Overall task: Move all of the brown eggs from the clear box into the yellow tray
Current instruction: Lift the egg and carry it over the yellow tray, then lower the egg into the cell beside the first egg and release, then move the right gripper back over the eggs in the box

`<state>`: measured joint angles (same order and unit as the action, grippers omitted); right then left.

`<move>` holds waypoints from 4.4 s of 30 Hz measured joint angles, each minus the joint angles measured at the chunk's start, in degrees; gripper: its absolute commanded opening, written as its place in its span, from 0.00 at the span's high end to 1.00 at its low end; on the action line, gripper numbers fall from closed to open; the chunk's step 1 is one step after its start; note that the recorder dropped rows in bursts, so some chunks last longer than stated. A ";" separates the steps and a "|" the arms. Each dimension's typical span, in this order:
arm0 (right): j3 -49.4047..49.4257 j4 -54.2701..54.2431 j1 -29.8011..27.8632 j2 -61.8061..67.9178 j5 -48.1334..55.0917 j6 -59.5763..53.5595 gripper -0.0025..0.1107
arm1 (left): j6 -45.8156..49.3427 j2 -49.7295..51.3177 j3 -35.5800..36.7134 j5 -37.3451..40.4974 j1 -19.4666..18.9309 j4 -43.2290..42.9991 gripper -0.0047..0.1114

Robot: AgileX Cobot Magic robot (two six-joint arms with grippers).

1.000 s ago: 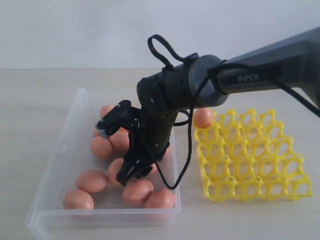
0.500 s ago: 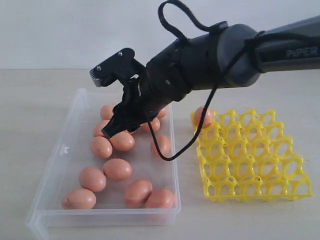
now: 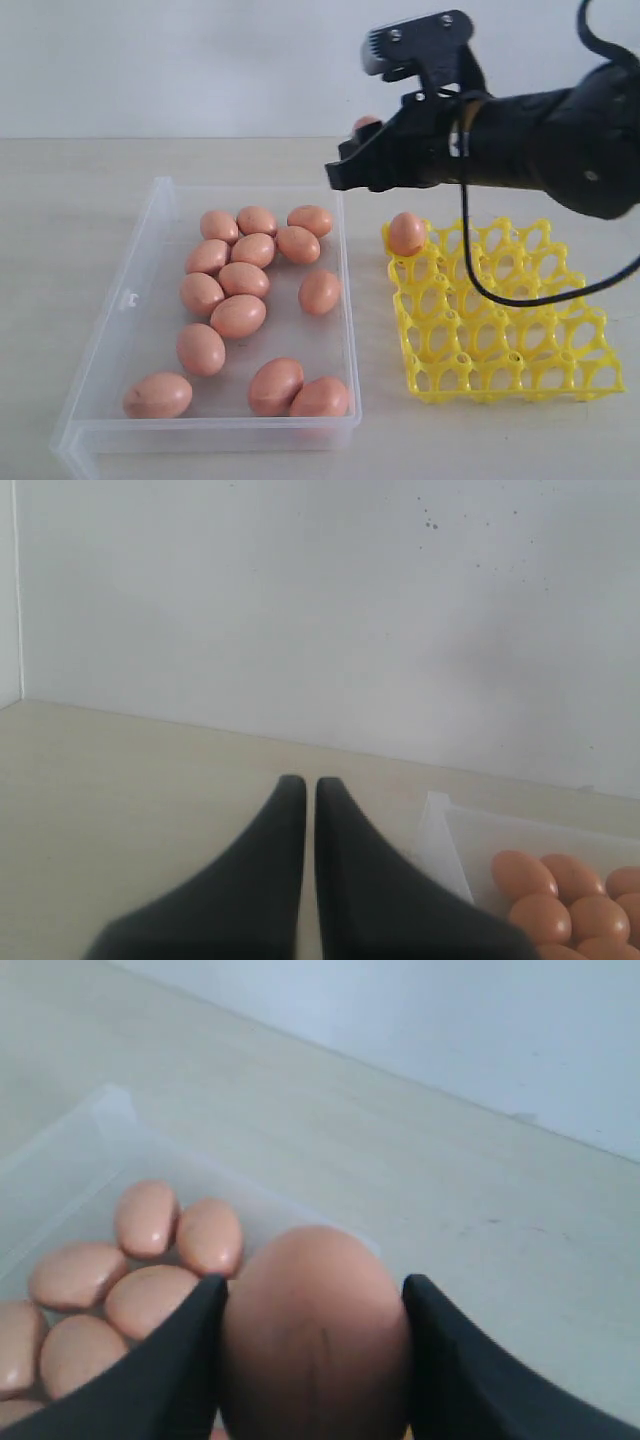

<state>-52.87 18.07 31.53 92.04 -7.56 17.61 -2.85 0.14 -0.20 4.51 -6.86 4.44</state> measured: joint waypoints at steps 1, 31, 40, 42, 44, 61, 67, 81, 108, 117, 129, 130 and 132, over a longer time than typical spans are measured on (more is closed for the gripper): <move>2.48 -0.89 -1.85 -0.85 -3.04 0.00 0.98 | 0.00 0.00 0.00 0.00 0.00 0.00 0.93; 15.41 -12.21 -13.96 20.47 -42.69 -9.57 0.98 | 0.00 0.00 0.00 0.00 0.00 0.00 0.93; 14.97 -11.65 -13.96 20.47 -41.68 -9.57 0.98 | 0.00 0.00 0.00 0.00 0.00 0.00 0.93; 13.78 -10.56 -14.06 20.47 -40.14 -8.99 0.98 | 0.00 0.00 0.00 0.00 0.00 0.00 0.93; 12.84 -9.35 -14.06 20.47 -38.82 -8.51 0.98 | 0.00 0.00 0.00 0.00 0.00 0.00 0.93; 11.79 -8.99 -14.06 20.50 -35.39 -9.85 0.98 | 0.00 0.00 0.00 0.00 0.00 0.00 0.93; 11.79 -8.99 -14.06 20.60 -35.39 -10.52 0.98 | 0.00 0.00 0.00 0.00 0.00 0.00 0.93; 11.79 -8.99 -14.06 20.60 -33.26 -10.74 0.83 | 0.00 0.00 0.00 0.00 0.00 0.00 0.93; 11.79 -8.99 -14.06 20.60 -33.80 -10.74 0.51 | 0.00 0.00 0.00 0.00 0.00 0.00 0.93; 11.79 -11.59 -14.06 20.60 -34.08 -10.74 0.51 | 0.00 0.00 0.00 0.00 0.00 0.00 0.93; 11.79 -14.78 -14.18 9.99 -31.99 -11.40 0.56 | 0.00 0.00 0.00 0.00 0.00 0.00 0.93; 11.79 -14.13 -14.18 9.06 -30.79 -11.11 0.61 | 0.00 0.00 0.00 0.00 0.00 0.00 0.93; 11.79 -10.74 -14.18 6.83 -27.41 -9.37 0.76 | 0.00 0.00 0.00 0.00 0.00 0.00 0.93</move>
<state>-41.09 7.33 17.34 98.87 -34.97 8.24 -2.85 0.14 -0.20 4.51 -6.86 4.44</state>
